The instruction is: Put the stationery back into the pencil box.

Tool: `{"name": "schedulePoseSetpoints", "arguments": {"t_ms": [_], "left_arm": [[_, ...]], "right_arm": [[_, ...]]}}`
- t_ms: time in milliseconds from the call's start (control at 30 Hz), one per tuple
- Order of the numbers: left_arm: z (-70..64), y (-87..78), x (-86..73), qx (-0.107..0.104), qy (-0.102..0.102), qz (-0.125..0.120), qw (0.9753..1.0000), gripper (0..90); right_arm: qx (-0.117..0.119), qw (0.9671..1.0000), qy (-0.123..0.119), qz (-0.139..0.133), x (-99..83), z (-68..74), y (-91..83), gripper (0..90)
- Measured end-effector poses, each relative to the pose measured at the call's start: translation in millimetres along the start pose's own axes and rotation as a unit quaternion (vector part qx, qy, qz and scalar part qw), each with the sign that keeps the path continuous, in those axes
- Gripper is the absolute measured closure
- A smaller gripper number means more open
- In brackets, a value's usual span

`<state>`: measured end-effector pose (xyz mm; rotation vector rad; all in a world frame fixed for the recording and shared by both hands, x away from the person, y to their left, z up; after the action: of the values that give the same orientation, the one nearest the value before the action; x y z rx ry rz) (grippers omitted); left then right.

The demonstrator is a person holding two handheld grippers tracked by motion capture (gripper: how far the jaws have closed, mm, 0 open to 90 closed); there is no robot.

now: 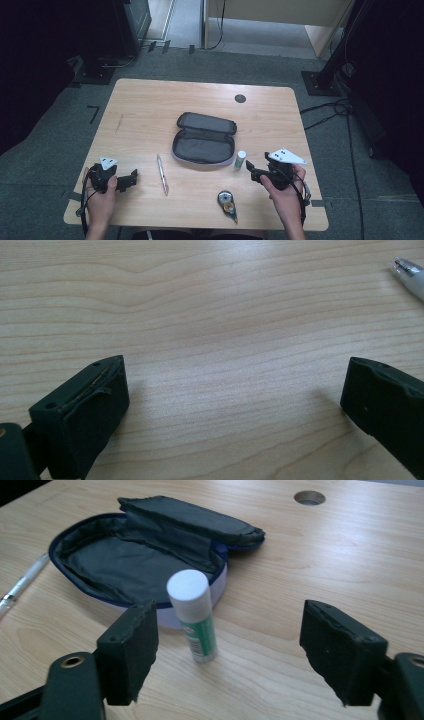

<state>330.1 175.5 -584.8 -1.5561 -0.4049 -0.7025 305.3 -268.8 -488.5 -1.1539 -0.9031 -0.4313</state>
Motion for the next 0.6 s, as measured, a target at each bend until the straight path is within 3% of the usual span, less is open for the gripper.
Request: {"name": "schedulePoseSetpoints", "arguments": {"t_ms": [300,467,600], "left_arm": [[0.5,-0.6,-0.7,-0.005,0.009,0.001,0.9999,0.0],[1.2,-1.4,-1.8,-0.014,0.018,0.001,0.9997,0.0],[1.2,-1.4,-1.7,-0.014,0.018,0.001,0.9997,0.0]], "right_arm": [[0.034,0.9994,0.003,0.001,2.5,10.4,6.6,36.0],[0.037,0.9993,0.004,0.005,3.5,12.6,10.6,38.6],[0.032,0.9994,0.0,0.007,2.5,13.9,14.0,46.6]]}}
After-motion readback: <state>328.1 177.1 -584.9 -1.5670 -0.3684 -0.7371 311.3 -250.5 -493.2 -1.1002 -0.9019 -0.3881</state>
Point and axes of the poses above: each handheld gripper's, and its own axes: y roughly forward along the jaws, x roughly out of its top, z roughly to its left, the point moved 9 cm from there along y, roughly forward along the jaws, and after that the axes turned 3 degrees about z, right-handed, at the moved point
